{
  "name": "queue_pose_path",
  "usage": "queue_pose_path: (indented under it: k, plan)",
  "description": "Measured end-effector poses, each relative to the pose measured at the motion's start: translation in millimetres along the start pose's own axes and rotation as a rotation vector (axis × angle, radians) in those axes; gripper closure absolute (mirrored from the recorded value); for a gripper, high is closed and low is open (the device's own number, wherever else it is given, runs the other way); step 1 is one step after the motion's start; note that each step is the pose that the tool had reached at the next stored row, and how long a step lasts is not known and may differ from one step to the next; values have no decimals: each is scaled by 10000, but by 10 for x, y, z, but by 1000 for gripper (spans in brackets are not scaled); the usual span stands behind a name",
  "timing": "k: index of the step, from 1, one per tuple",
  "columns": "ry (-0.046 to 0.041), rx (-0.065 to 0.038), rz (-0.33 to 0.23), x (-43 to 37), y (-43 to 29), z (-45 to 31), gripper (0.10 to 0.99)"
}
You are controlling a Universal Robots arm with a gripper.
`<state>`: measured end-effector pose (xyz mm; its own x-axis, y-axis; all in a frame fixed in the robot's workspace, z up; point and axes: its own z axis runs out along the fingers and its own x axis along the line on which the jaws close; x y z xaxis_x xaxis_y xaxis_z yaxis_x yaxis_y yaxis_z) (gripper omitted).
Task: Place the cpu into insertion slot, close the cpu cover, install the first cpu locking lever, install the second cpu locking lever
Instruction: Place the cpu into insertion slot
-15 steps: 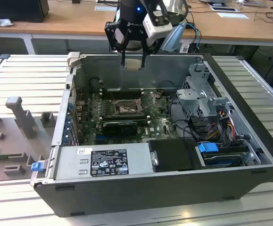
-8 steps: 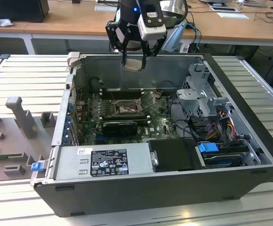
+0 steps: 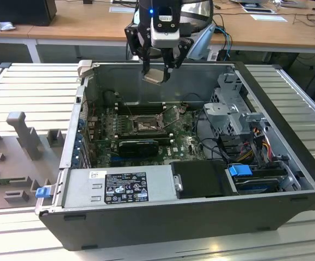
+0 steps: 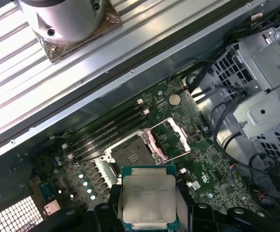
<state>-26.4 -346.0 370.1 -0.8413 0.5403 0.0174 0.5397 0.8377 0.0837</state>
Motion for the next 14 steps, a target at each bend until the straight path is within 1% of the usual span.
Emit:
queue_pose_path:
  k: [1,4,8,10,12,14]
  plan:
    - [-14,-3,166,0,0,2,553]
    - [-103,-20,1276,0,-1,18,553]
    - [-195,-37,2399,-1,-3,38,553]
    - [-222,-43,2742,-1,-4,45,553]
    - [-273,-53,3359,-1,-5,58,553]
    - [-304,-53,3820,-1,-6,69,553]
